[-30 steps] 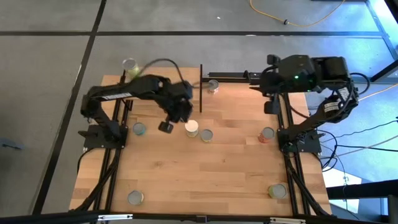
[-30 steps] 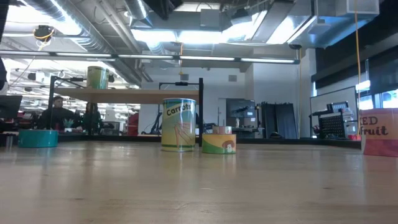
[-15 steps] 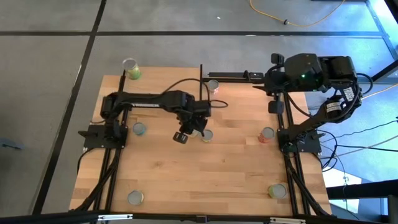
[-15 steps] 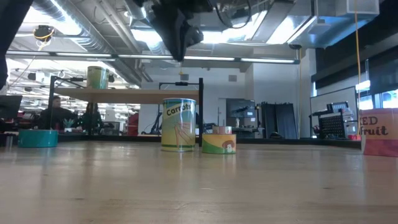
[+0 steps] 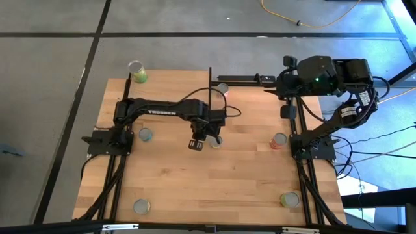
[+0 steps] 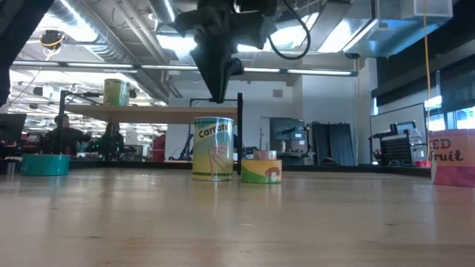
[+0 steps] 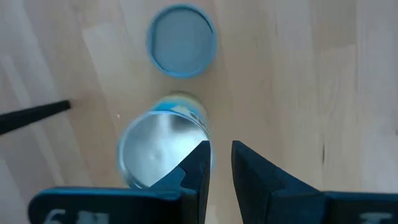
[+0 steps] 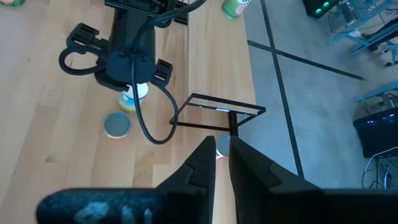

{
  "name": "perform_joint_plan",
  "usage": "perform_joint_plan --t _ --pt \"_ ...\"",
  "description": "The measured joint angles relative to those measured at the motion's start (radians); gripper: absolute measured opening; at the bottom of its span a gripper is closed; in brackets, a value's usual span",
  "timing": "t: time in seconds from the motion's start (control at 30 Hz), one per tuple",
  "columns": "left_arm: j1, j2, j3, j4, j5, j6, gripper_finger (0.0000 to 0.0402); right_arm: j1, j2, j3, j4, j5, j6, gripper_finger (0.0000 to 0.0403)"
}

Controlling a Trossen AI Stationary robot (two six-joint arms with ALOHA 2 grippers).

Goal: Pick and place cans onto a shelf
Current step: Put the canned carrots on the shelf

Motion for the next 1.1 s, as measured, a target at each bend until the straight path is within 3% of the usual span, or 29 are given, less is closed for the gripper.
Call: perform_joint_plan --t 0.2,0.37,0.6,0.97,1.1 --pt "0.010 0.000 -0.004 0.011 0.007 -0.070 0.0058 0.000 0.000 0.000 0.000 0.000 -0.024 0.0048" --pt "0.011 0.000 -0.082 0.060 0.013 -0.142 0.0058 0.000 0.000 0.000 0.000 0.000 -0.025 0.0048" --pt "-0.003 -0.004 -0.130 0.092 -0.041 -0.129 0.0058 0.000 0.000 0.000 0.000 0.000 -0.025 0.0048" --pt "-0.002 -0.004 -0.131 0.105 -0.046 -0.102 0.0057 0.000 0.000 0.000 0.000 0.000 -0.025 0.0048" --pt "-0.002 -0.003 -0.132 0.108 -0.093 -0.101 0.0036 0.000 0.000 0.000 0.000 0.000 -0.024 0.0048"
